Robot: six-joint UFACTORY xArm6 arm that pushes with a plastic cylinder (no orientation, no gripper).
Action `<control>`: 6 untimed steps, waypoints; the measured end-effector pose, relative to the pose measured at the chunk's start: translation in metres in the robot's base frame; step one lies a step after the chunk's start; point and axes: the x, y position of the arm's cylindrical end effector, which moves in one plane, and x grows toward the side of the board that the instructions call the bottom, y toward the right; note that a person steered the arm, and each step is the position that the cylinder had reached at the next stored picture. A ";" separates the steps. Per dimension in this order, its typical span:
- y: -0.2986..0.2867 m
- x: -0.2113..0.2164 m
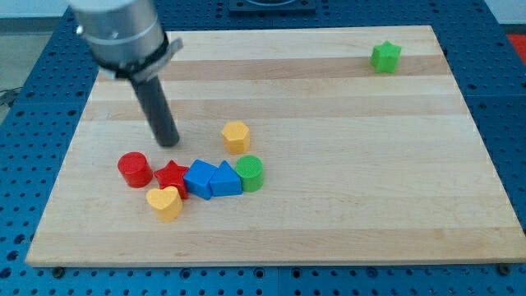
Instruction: Move the red circle to the left side of the yellow heart
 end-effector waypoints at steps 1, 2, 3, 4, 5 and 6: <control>0.000 -0.001; -0.034 0.047; -0.045 0.082; -0.048 0.088; -0.048 0.088; -0.049 0.094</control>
